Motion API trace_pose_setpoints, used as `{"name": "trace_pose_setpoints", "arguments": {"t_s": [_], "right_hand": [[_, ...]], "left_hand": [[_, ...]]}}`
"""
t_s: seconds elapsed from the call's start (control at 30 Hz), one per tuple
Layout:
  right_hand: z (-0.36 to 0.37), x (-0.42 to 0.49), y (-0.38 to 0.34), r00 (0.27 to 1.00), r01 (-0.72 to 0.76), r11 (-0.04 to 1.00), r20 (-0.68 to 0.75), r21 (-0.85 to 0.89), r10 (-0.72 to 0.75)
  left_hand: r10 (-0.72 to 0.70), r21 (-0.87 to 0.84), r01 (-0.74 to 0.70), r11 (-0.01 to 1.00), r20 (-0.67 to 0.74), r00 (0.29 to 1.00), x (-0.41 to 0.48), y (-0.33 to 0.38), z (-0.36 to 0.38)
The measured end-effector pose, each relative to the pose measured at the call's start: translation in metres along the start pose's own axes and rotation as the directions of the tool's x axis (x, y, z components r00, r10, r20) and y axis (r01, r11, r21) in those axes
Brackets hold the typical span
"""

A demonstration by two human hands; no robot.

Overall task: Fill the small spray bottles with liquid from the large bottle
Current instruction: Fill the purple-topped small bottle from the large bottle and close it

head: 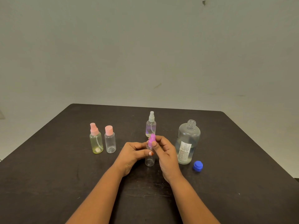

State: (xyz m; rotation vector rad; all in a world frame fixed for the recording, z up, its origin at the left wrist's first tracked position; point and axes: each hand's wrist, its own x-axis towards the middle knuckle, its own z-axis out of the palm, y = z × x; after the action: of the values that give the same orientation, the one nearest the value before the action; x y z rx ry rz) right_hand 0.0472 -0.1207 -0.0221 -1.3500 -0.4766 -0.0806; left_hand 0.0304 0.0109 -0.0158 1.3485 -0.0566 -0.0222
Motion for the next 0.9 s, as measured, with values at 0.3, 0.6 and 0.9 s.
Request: {"name": "trace_pose_setpoints", "arguments": {"t_s": [0.3, 0.6, 0.9], "right_hand": [[0.0006, 0.0017, -0.0002, 1.0, -0.001, 0.999, -0.018, -0.045, 0.0], [0.0028, 0.0006, 0.0003, 0.998, 0.061, 0.982, -0.017, -0.179, -0.065], [0.0005, 0.0066, 0.0005, 0.99, 0.091, 0.953, -0.082, -0.288, -0.119]], "left_hand": [[0.01, -0.008, -0.01, 1.0, 0.01, 1.0, 0.0003, 0.0012, 0.0014], [0.032, -0.016, -0.032, 0.999, 0.012, 0.999, 0.0007, 0.001, 0.0022], [0.003, -0.006, -0.003, 1.0, 0.004, 1.0, 0.003, -0.0002, 0.001]]}}
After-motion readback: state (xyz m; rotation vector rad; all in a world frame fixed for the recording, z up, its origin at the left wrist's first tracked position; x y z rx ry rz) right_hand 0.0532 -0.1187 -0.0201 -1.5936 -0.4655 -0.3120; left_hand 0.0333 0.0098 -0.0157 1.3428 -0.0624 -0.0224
